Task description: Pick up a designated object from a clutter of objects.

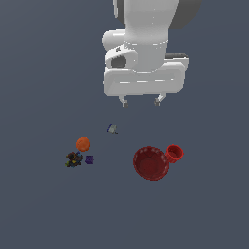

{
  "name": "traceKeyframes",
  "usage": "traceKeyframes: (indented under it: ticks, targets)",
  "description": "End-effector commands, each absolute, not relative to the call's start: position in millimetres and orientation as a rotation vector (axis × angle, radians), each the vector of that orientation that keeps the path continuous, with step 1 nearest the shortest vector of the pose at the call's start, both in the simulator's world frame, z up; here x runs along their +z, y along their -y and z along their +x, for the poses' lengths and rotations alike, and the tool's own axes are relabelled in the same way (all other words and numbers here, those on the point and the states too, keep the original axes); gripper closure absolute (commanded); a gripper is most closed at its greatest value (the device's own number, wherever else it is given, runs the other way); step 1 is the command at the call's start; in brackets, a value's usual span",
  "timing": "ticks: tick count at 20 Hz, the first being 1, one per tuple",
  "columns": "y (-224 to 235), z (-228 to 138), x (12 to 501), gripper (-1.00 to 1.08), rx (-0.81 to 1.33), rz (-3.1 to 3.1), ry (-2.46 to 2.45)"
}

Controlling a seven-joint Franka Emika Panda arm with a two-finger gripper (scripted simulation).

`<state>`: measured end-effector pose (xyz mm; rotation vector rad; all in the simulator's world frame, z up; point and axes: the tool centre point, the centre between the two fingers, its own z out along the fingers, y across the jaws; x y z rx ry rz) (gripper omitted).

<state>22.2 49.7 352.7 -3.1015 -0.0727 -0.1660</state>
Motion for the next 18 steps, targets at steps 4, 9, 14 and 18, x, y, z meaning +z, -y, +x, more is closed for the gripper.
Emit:
traceKeyframes:
  ticks: [4,9,14,18]
  targets:
    - [-41.6,24.4,345.5,-0.92,-0.162,-3.108,0.117]
    - [-27.8,27.6,333.4,-0.92,-0.155,-3.117,0.195]
    - [-7.9,31.2,315.9,-0.92,-0.143,-3.124,0.310]
    - [12.2,33.6,298.1,-0.92,-0.128,-3.124,0.428]
